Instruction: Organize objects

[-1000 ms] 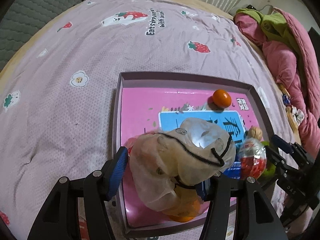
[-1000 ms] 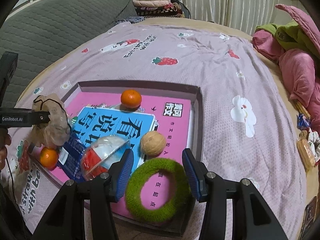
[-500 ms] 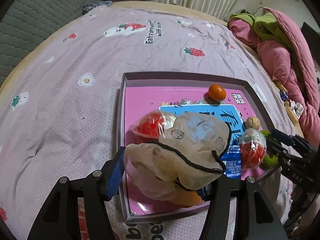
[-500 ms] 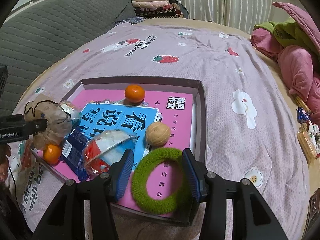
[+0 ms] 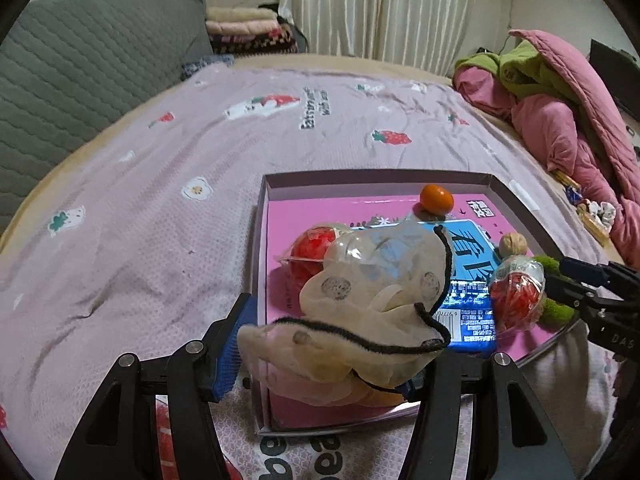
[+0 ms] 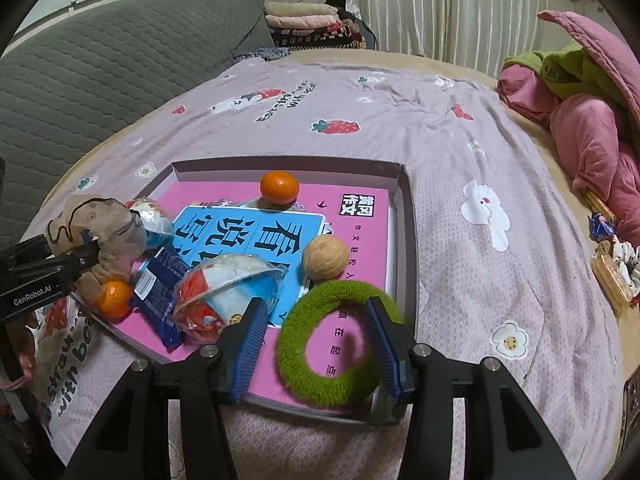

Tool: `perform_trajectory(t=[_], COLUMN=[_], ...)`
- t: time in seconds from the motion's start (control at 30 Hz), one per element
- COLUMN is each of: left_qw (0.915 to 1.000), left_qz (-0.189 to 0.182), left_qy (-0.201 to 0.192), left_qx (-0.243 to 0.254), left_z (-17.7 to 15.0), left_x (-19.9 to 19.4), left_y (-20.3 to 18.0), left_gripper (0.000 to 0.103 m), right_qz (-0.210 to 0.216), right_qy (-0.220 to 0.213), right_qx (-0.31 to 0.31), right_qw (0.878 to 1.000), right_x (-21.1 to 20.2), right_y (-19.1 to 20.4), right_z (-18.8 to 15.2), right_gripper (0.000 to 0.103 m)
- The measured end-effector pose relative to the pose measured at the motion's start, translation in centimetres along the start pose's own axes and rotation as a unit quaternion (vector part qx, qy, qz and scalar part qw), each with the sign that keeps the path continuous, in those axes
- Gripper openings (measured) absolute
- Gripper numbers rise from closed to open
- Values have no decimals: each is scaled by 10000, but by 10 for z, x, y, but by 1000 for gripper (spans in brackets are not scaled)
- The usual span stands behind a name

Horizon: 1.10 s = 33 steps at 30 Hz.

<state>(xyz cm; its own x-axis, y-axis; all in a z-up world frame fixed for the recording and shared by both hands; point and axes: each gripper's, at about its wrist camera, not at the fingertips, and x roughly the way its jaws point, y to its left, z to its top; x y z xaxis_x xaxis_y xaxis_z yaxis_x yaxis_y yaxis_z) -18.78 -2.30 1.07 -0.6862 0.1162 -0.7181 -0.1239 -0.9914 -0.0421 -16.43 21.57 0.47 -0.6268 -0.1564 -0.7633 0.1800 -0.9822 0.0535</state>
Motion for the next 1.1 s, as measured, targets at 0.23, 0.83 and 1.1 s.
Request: perform_trajectory(t=[0.23,0.83,1.1], left_qw=[9997,9942,9923], left_qz=[113,269,143], left_qy=[-206,-1009,-1170], left_qx=[21,267,368], left_z=[-13,-45,-48], left_x=[-2,-28,-39], left_y=[0,-9,-13], left_gripper=[61,64,67], right_qz=[-6,6,41], right_qy=[-58,-242,-238], right_qx=[-4,-11,-47], right_qw=[10000,9997,9997], right_x=[-4,-21,-26], right_y=[2,10,13], right_z=[-4,-17,-19], right_gripper=[50,50,50])
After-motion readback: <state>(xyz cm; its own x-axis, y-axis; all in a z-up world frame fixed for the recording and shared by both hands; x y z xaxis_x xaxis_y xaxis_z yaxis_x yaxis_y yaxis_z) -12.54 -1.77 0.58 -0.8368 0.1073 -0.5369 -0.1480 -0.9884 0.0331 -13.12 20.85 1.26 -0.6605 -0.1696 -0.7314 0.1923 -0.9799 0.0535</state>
